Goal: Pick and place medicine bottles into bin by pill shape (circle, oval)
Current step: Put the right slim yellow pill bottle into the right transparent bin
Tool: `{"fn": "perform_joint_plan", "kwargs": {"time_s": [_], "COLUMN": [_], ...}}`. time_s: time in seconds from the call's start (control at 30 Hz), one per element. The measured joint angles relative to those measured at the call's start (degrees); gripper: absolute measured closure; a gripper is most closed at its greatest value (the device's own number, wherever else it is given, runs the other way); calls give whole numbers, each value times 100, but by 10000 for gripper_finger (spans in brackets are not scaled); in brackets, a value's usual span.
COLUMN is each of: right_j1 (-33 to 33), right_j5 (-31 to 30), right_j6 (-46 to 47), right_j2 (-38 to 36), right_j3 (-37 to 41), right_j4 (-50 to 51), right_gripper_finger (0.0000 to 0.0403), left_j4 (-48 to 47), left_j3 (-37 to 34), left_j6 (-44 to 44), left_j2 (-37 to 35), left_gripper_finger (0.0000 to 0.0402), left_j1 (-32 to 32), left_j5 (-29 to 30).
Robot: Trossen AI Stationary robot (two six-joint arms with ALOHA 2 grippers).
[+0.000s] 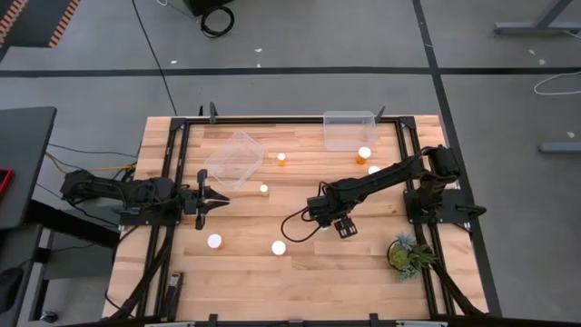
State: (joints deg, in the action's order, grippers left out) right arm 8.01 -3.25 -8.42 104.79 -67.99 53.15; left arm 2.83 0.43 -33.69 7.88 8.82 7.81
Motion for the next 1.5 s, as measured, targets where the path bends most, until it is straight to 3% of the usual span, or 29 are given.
{"fn": "perform_joint_plan", "kwargs": {"time_s": [1.03,1.5], "right_j1": [0,-448], "right_j5": [62,182], "right_j6": [-19,-380], "right_j2": [-7,-9], "right_j3": [2,-398], "right_j4": [51,783], "right_gripper_finger": [287,283], "left_j4": [-2,-2], "left_j3": [0,0], "left_j6": [0,-2], "left_j2": [0,0], "left_gripper_finger": [351,348], "left_j1": [0,-2], "left_j5": [0,-2]}}
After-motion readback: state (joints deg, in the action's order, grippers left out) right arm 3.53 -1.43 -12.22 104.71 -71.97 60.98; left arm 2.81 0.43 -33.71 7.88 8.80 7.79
